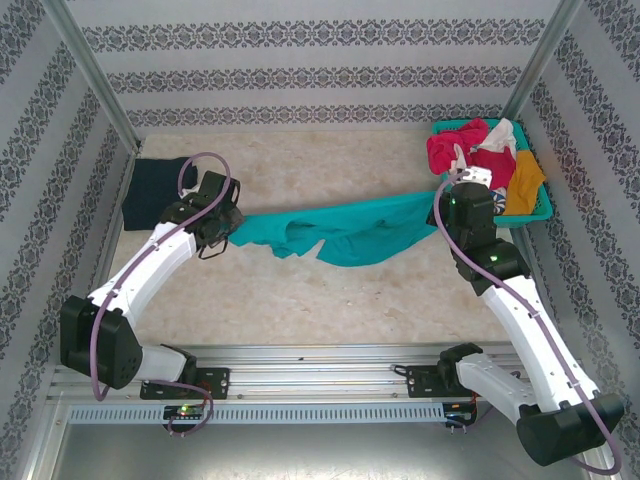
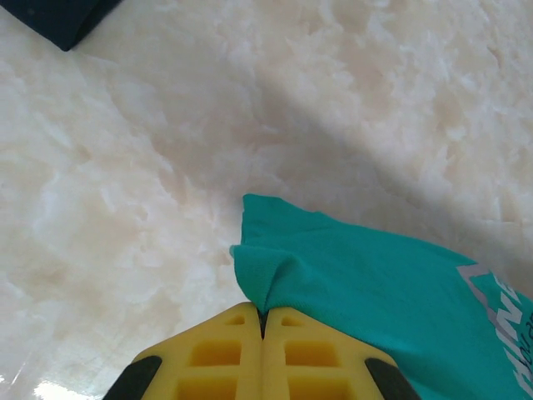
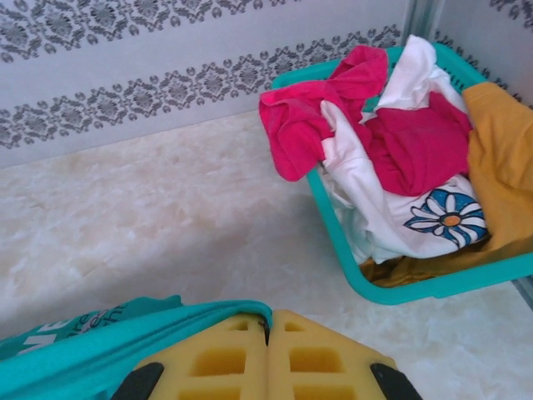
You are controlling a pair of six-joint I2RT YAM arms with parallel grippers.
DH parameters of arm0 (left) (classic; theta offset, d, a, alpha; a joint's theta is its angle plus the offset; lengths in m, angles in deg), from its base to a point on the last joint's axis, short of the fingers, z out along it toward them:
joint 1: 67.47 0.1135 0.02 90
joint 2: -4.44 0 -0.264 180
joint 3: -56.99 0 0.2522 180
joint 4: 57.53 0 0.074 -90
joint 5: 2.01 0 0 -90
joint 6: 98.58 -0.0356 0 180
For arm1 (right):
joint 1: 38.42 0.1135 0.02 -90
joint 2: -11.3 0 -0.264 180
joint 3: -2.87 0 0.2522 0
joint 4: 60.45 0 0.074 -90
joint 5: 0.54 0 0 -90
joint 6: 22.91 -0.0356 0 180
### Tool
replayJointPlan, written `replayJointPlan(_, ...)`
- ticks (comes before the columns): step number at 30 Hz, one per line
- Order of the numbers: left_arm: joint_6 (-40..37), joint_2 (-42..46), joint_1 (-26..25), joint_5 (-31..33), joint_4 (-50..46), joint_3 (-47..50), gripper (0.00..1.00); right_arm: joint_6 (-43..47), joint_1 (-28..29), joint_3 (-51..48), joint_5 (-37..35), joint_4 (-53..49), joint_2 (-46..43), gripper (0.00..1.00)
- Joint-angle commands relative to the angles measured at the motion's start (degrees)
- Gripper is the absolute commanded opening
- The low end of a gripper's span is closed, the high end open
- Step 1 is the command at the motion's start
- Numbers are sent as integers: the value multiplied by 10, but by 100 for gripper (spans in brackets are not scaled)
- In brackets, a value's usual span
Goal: Fold and stack the t-shirts
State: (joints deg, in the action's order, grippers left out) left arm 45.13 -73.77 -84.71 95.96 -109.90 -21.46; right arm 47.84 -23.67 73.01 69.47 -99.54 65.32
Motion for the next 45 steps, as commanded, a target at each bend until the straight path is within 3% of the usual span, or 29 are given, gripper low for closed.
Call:
replayJointPlan(1, -17, 17, 14, 28, -38, -7, 0, 13, -10, 11, 18, 49, 2, 0)
replayJointPlan(5, -42, 3, 41, 15, -24, -53, 0, 35, -49, 97, 70, 78, 70, 0)
replayJointPlan(9, -88, -50, 83, 7, -9, -172, 0, 62, -72, 231, 120, 104, 176, 0)
replayJointPlan(17, -155, -233, 144, 7, -76, -557, 0, 55, -94, 549, 213, 116, 390, 0)
replayJointPlan(23, -186, -358, 163, 8, -189, -881, 0, 80, -95, 798, 231, 48, 492, 0)
replayJointPlan(25, -190, -373, 167, 3, -204, -938, 0, 91, -98, 872, 235, 19, 516, 0)
replayJointPlan(29, -192, -332, 170, 3, -199, -917, 0, 106, -105, 946, 257, -28, 530, 0)
replayJointPlan(33, -192, -260, 170, -10, -203, -813, 0, 128, -105, 830, 280, -38, 460, 0)
replayJointPlan(38, -174, -59, 170, -34, -85, -450, 0, 128, -104, 421, 297, 94, 245, 0)
replayJointPlan(45, -121, 135, 169, -71, -80, -53, 0, 82, -95, 24, 359, 68, 9, 0)
